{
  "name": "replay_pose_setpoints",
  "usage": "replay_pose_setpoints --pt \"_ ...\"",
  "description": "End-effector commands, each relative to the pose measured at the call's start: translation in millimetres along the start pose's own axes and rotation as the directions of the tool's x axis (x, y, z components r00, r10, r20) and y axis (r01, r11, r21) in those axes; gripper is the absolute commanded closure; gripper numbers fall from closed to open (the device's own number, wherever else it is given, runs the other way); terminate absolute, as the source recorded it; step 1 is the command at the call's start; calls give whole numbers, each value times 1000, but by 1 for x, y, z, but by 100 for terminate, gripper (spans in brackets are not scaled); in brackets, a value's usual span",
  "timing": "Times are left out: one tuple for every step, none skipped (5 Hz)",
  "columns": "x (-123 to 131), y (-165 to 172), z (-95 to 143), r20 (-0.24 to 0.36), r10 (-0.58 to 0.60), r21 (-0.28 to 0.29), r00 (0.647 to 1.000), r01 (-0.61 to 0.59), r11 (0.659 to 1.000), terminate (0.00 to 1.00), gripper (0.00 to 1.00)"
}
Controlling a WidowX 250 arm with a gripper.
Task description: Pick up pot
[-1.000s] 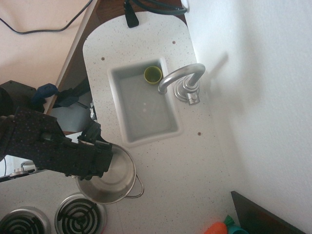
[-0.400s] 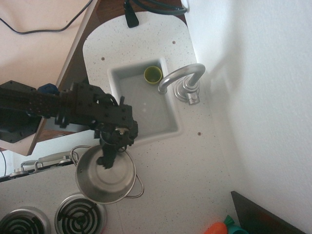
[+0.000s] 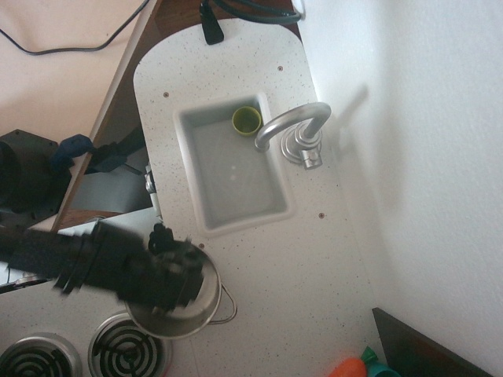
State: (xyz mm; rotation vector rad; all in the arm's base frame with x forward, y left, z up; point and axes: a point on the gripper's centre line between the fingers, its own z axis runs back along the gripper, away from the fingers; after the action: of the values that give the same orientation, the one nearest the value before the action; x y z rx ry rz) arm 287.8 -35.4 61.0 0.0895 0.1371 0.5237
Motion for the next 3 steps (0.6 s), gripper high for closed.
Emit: replay_pose_setpoints --pt "3 -7 10 100 -113 -51 989 118 992 0 100" --pt "3 -9 17 116 -147 -90 982 158 983 0 100" --pt "4 -4 20 110 -160 -101 981 171 980 0 100"
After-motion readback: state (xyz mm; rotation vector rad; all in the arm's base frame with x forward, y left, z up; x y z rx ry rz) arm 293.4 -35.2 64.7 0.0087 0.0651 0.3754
